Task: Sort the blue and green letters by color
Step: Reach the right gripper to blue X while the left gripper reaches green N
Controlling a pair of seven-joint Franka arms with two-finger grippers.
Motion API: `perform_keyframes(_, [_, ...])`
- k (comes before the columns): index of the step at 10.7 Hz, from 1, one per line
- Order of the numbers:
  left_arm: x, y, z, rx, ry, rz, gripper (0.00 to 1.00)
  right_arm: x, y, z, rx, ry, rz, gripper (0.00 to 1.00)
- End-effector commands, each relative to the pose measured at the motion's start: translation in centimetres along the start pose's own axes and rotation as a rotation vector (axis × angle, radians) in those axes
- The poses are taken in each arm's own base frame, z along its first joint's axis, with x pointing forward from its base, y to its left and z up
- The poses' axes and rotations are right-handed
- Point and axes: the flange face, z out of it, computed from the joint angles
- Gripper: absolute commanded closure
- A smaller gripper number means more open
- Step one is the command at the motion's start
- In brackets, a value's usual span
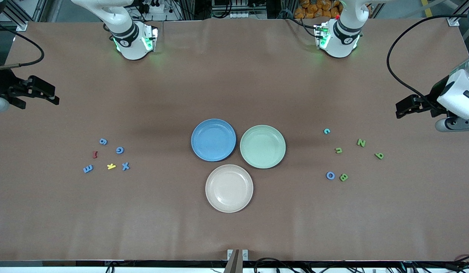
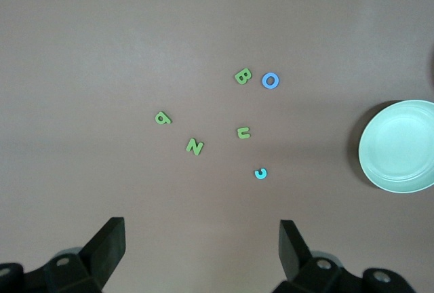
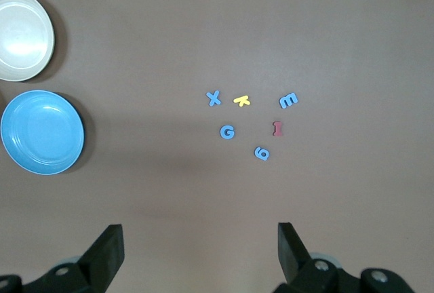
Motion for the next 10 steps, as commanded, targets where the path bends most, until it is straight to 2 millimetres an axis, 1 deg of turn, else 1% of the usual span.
perform_keyframes(1, [-0.8,-0.1,-0.4,-0.011,-0.008,0.031,0.0,-0.2,-0.1,0.2,-0.014,-0.012,0.014,0.0])
perform_keyframes(3, [-0.8,-0.3,-0.5,-0.012,-0.005,0.031,0.0,-0.2,0.0,0.9,-0.013,-0.021,0.016,0.0])
perform_keyframes(4, [-0.8,-0.3,-0.5,-0.012,-0.005,0.031,0.0,0.0,-0.1,2.6,-0.01,-0.037,0.013,0.0])
perform_keyframes(5, [-0.7,-0.5,-0.5,-0.012,-0.005,0.026,0.0,0.5,0.0,5.6,-0.01,-0.035,0.013,0.0])
perform_keyframes(6, [-0.5,-0.8,-0.1,-0.012,-0.01,0.02,0.0,1.0,0.1,8.9,-0.011,-0.027,0.013,0.0])
perform_keyframes(7, [-0.2,-1.1,0.3,-0.013,-0.012,0.014,0.0,1.5,-0.5,12.2,-0.013,-0.011,0.002,0.0])
perform_keyframes(8, [0.3,-1.5,0.8,-0.015,-0.007,0.007,0.0,2.0,-0.4,15.7,-0.015,0.009,0.002,0.0])
perform_keyframes(10, [2.3,-2.3,3.5,-0.018,-0.005,-0.007,0.0,3.9,-0.2,21.8,-0.014,0.01,-0.012,0.0])
